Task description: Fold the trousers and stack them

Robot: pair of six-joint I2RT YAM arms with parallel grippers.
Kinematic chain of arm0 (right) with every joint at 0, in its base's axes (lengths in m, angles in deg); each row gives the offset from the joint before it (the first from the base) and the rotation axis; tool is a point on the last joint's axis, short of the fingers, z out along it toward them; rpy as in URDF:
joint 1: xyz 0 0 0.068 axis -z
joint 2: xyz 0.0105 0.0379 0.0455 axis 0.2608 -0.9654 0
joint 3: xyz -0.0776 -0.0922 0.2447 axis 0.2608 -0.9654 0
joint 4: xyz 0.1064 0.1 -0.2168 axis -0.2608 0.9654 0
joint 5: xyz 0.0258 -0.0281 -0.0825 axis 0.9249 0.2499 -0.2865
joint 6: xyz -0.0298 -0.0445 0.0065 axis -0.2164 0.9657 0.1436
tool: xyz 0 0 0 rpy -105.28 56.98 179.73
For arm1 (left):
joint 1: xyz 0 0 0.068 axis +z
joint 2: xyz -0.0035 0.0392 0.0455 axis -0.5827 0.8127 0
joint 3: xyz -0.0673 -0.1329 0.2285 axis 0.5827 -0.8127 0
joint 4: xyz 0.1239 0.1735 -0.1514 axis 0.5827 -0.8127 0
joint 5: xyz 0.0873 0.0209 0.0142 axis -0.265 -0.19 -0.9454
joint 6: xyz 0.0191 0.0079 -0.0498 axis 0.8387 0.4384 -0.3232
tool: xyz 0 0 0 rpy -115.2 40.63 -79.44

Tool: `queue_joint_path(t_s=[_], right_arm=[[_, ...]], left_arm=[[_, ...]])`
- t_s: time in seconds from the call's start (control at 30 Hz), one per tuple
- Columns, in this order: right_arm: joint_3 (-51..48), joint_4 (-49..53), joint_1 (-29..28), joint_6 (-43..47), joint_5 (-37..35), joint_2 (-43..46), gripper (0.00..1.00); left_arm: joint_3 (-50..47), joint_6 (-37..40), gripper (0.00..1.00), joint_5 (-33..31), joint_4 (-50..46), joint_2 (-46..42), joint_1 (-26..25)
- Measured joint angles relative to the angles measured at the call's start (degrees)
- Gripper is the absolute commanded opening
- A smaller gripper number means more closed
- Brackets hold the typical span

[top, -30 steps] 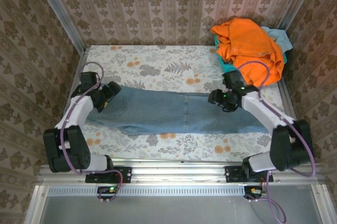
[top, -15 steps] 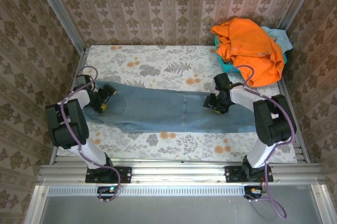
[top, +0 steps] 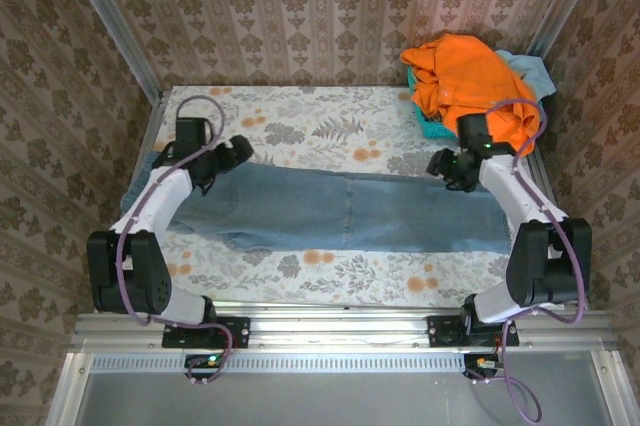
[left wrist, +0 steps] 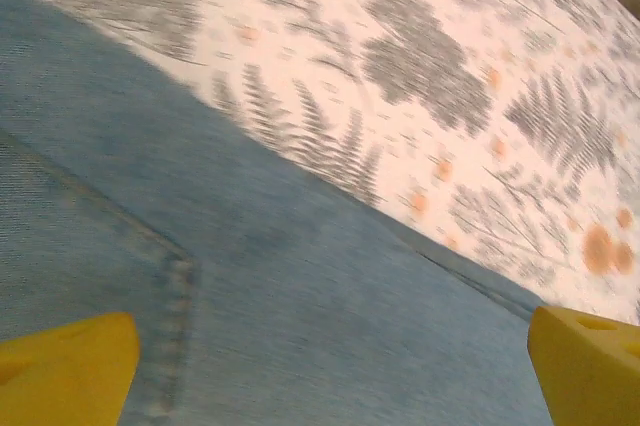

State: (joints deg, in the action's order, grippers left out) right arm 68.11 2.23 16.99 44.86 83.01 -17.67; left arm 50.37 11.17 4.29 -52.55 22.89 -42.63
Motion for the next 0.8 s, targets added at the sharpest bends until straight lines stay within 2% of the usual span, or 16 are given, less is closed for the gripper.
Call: queue_joint_path(t_s=[0.13,0.33,0.43,0.53,0.67,0.8], right_arm=[[-0.28,0.61,7.98,-2.47,-0.55,-1.9,0.62],[-1.55,0.42,18.05,-8.13,1.18,-5.73,0.57],[-1.09,0.66,21.14,-9.99,1.86,-8.92,0.53],[-0.72,0.63,21.77,-11.37,2.8,-12.02,0.52],[0.79,0.79,22.12,-12.68,4.7,-15.8,0.34],[2.86,0.57,22.32,-12.35,6.6,-18.6,0.01]], left_arm=[[-2.67,-0.02,1.0,0.02,0.55,-0.04,-4.94],[-10.43,-0.94,1.0,0.33,1.38,-3.37,-6.12],[-13.03,-1.46,1.0,0.81,1.73,-7.21,-6.12],[-14.43,-1.55,1.0,1.22,2.45,-10.45,-6.12],[-16.46,-1.55,1.0,1.4,3.28,-13.29,-6.12],[-17.22,-1.51,1.0,1.57,3.37,-13.77,-6.08]])
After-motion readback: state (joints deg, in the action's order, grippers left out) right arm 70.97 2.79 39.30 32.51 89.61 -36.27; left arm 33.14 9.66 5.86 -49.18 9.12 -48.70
